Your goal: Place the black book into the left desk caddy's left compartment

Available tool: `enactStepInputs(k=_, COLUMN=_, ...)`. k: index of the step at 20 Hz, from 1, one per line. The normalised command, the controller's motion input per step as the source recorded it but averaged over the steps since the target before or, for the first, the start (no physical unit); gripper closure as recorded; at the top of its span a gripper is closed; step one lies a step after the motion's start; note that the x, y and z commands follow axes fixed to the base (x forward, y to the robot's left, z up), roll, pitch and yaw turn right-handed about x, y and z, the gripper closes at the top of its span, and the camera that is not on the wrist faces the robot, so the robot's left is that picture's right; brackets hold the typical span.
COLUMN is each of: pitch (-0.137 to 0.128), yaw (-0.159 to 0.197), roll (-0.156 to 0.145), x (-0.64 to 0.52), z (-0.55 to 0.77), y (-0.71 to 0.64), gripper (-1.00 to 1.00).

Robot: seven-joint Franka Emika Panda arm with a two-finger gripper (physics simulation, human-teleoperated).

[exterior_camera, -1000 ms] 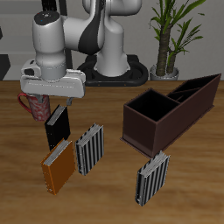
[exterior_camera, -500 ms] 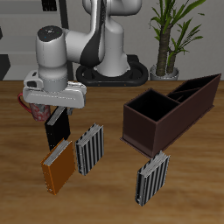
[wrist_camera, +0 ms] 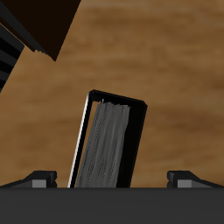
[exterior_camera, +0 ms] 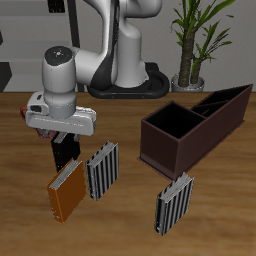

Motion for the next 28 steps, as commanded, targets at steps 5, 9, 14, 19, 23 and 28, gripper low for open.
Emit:
enactStepInputs(k=5, pitch=0.031, yaw=0.008, roll=-0.015, x=0.05, z=-0.24, y=-0.03, gripper=1.00)
enactStepInputs(k=9, pitch=0.025, yaw=-0.022, roll=-0.001, x=0.09, z=-0.11, y=0.05, gripper=1.00)
enactStepInputs(k=14, pitch=0.005, yaw=0.008, roll=0.010, x=0.07, z=0.03, y=0.10, gripper=1.00)
enactStepInputs(k=19, pitch=-0.011, yaw=-0.021, roll=-0.015, x=-0.01, z=0.16, y=0.00, gripper=1.00)
enactStepInputs(k=23, pitch=-0.017, yaw=-0.035, roll=-0.043, x=-0.15, z=0.38, y=0.14, gripper=1.00)
enactStepInputs(k=28, pitch=-0.055, yaw=-0.025, roll=-0.104, x=-0.38, z=0.46, y=0.23, gripper=1.00)
